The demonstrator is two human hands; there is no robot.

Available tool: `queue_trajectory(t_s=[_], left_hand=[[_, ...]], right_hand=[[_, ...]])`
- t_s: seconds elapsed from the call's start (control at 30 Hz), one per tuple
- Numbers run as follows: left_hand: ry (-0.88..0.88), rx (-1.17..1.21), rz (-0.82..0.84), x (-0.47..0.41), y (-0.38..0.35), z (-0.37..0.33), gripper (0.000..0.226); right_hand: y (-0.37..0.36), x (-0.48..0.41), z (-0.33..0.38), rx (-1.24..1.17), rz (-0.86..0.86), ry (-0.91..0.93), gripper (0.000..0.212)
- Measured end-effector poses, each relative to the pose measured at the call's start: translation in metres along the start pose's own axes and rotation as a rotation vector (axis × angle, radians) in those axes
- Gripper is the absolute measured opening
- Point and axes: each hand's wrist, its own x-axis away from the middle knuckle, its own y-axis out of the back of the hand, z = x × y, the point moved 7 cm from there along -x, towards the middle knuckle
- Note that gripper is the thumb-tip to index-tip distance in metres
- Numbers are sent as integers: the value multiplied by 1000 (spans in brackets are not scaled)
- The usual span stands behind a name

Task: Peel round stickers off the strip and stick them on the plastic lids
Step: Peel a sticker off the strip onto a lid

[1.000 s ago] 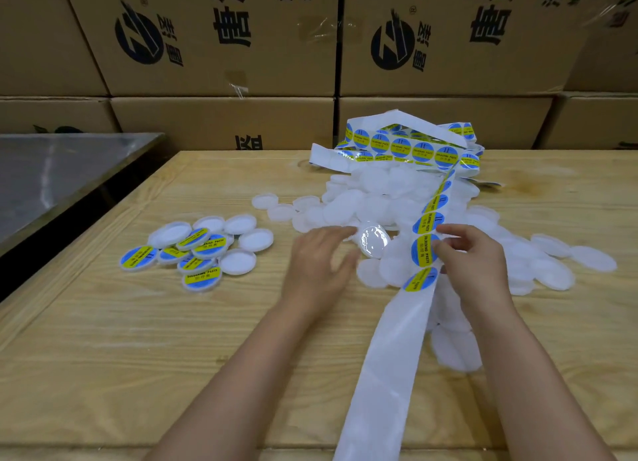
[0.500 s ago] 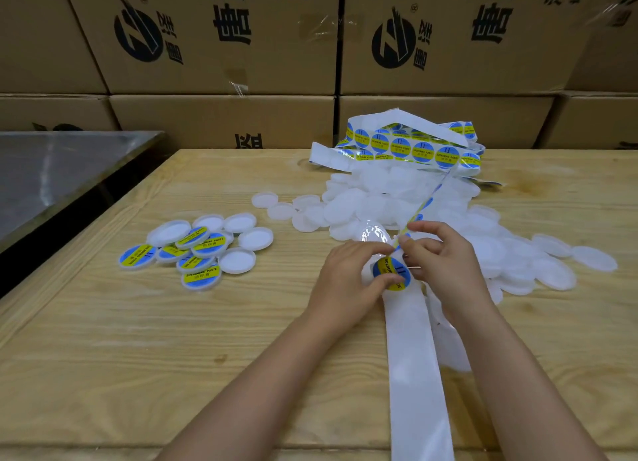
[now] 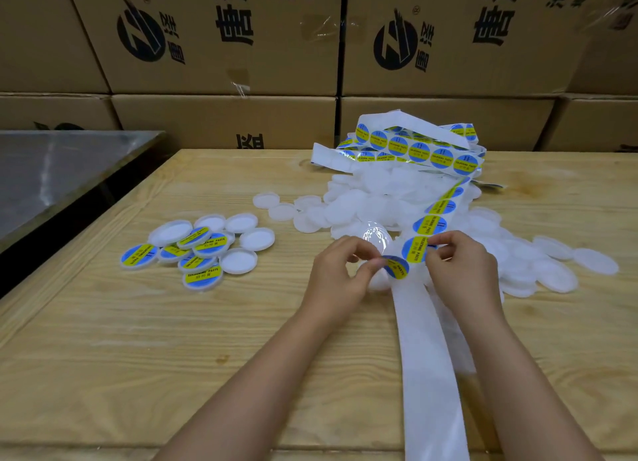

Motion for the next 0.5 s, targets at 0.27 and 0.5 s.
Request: queue_trajectory(t_s=[0.27,0.5], left_hand=[[269,295,-132,-6,12,20,21],[294,331,-73,-5,7,24,19]], right_hand=[[10,0,0,266,-61,36,32],[-12,15,34,-51,130,243,8]])
